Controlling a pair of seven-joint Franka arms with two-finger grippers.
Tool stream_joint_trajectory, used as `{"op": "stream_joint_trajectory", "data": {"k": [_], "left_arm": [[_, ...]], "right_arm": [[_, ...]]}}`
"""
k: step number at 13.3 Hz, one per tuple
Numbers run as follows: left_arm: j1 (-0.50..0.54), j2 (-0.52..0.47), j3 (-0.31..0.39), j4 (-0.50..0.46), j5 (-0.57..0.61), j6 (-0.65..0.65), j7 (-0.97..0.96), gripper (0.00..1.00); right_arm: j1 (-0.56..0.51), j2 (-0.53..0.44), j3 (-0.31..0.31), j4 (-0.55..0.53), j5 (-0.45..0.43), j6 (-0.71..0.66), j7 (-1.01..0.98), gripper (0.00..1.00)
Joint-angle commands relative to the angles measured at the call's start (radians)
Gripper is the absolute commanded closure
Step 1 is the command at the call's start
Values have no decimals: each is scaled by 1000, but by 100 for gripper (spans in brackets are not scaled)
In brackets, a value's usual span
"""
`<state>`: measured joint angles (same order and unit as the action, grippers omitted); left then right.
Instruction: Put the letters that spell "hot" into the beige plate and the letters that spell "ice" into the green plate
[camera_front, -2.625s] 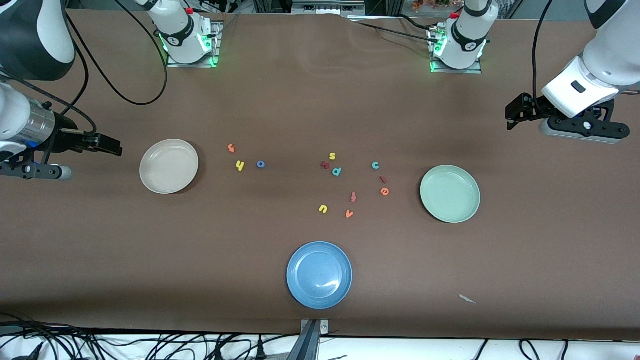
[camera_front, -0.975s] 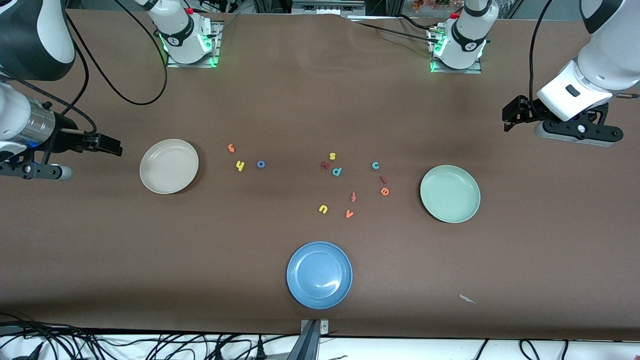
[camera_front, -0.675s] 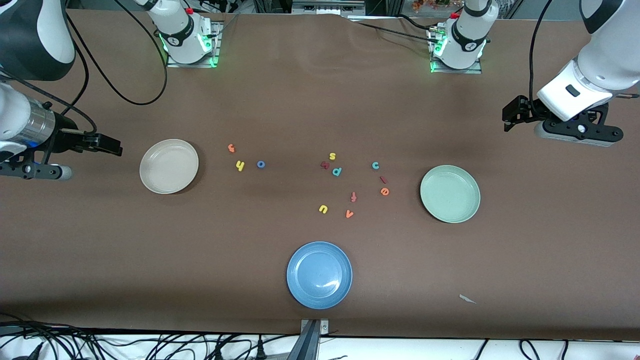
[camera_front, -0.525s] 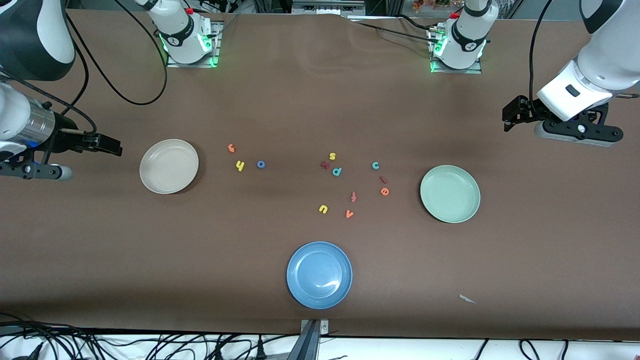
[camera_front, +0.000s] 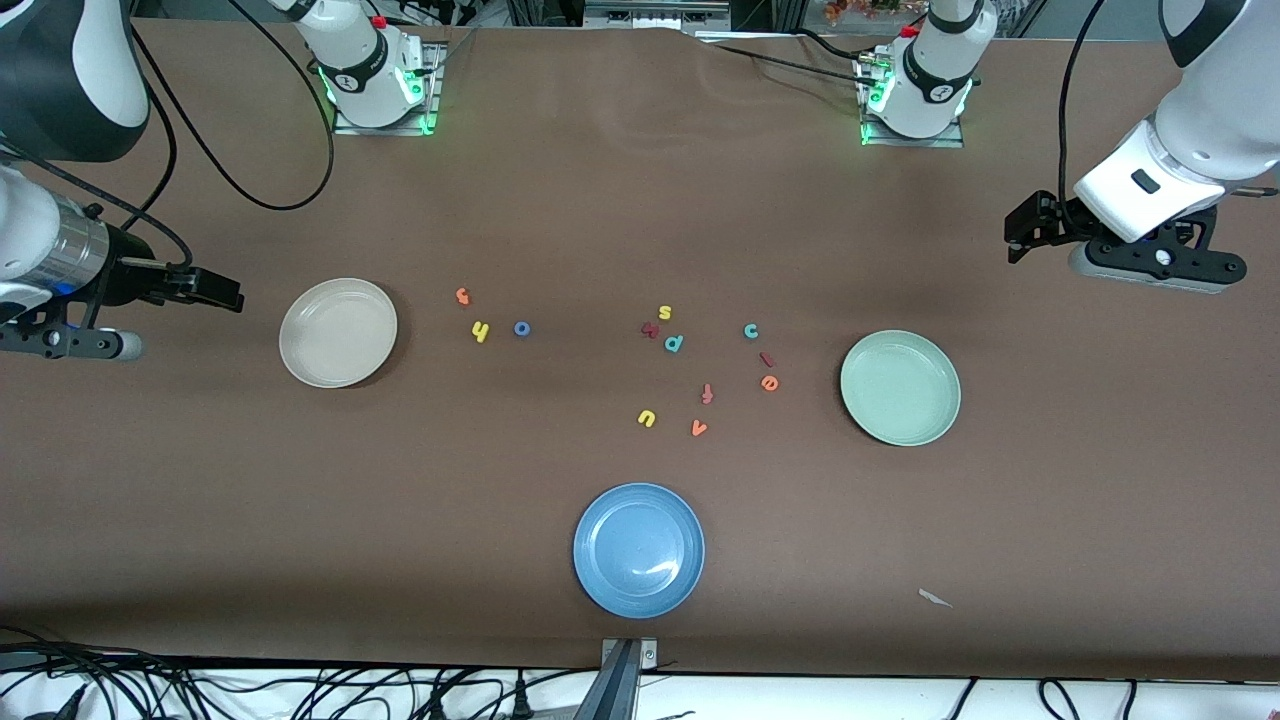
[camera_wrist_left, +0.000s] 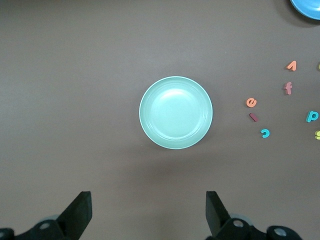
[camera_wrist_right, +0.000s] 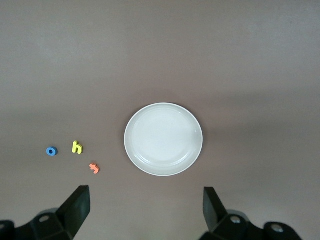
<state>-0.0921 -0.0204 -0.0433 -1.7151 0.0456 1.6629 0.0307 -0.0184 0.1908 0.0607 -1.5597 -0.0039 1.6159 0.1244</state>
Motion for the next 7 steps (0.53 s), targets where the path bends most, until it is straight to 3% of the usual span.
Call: {"op": "stream_joint_trajectory", "data": {"k": [1, 7], "left_arm": [[-6, -12, 3, -6, 5, 5, 14, 0], [-6, -10, 3, -4, 5, 5, 14, 0]], "right_arm": [[-2, -22, -4, -20, 21, -5, -2, 0], [0, -22, -4, -20, 21, -7, 6, 0]]}}
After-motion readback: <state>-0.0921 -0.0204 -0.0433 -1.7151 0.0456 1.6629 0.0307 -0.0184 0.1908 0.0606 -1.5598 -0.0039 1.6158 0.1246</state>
